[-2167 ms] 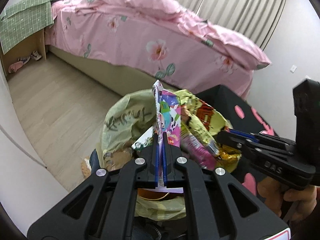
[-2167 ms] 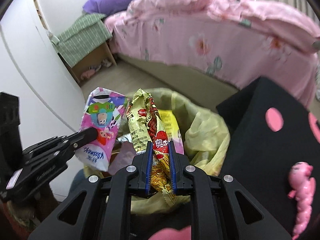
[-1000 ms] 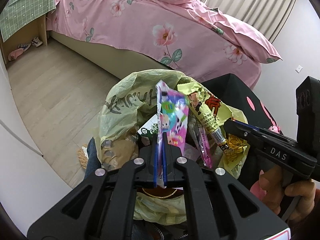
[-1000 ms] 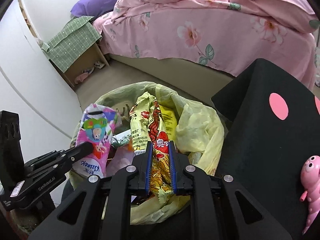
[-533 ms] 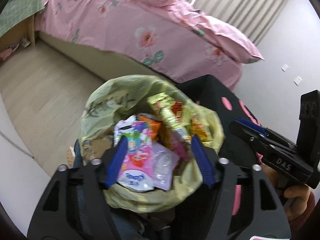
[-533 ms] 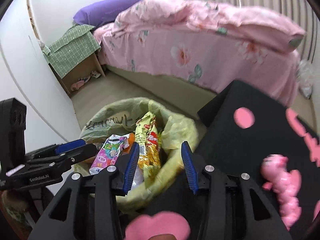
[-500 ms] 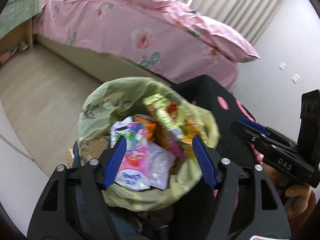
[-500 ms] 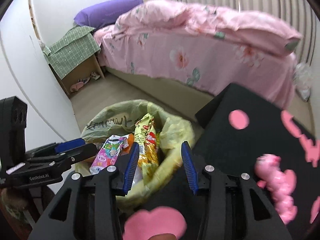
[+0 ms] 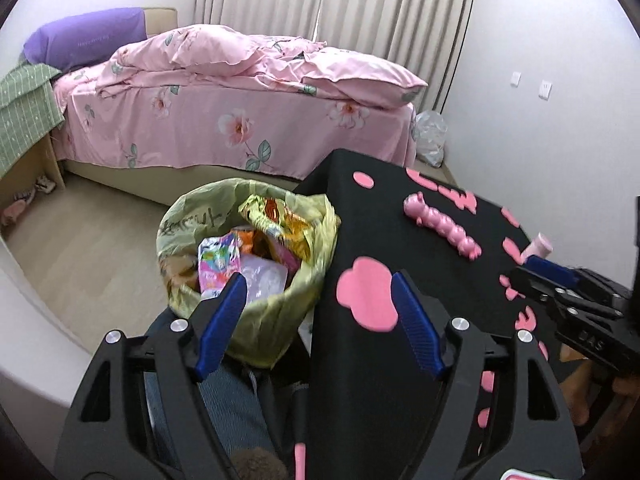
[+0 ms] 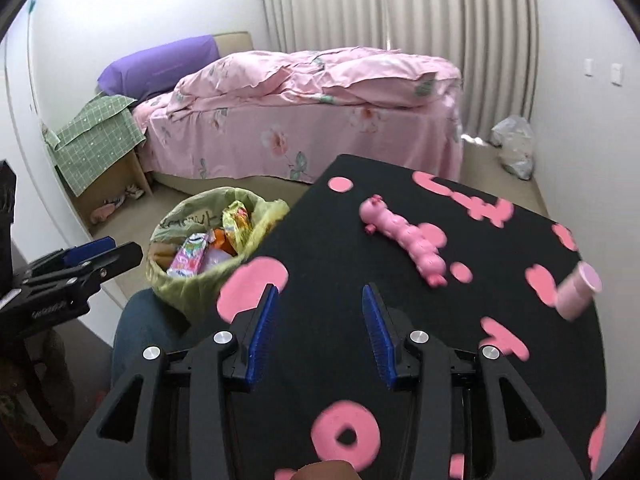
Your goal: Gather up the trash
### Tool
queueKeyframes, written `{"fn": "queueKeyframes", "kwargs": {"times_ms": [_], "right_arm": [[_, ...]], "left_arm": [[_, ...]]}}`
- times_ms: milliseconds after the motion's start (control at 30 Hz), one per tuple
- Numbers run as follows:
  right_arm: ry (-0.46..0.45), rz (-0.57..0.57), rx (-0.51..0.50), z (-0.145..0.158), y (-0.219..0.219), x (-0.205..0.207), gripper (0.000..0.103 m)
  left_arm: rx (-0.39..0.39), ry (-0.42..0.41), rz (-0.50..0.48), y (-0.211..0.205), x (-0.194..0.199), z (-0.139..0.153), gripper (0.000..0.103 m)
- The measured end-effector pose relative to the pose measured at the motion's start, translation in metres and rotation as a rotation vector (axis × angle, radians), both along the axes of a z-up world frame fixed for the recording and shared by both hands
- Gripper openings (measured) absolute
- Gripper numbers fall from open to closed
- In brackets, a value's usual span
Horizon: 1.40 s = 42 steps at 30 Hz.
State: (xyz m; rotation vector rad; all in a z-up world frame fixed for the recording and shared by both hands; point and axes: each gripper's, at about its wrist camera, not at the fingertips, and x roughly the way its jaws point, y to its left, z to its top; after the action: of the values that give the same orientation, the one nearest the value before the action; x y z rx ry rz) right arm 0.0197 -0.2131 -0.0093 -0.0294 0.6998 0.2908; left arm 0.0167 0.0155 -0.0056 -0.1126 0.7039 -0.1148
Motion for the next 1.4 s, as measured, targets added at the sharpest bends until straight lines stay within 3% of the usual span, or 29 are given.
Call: {"fn": "queueKeyframes", "kwargs": {"times_ms": [100, 367, 1400], "right_arm": [[-0.026, -0.047, -0.028, 0.001, -0.006, -0.02, 0.041], [-0.013, -0.078, -0.015, -0.002, -0.011, -0.036, 0.041], [-0.032, -0.077, 0.002, 0.002, -0.007, -0.043, 0.041]], "left_arm": [[0.053, 0.005, 0.015, -0.011, -0.01, 0.002, 0.071], [0.088, -0.007, 0.029, -0.021, -0.022, 0.009, 0.07], [0.087, -0.037, 0.021, -0.021, -0.031, 0.018, 0.07]]}}
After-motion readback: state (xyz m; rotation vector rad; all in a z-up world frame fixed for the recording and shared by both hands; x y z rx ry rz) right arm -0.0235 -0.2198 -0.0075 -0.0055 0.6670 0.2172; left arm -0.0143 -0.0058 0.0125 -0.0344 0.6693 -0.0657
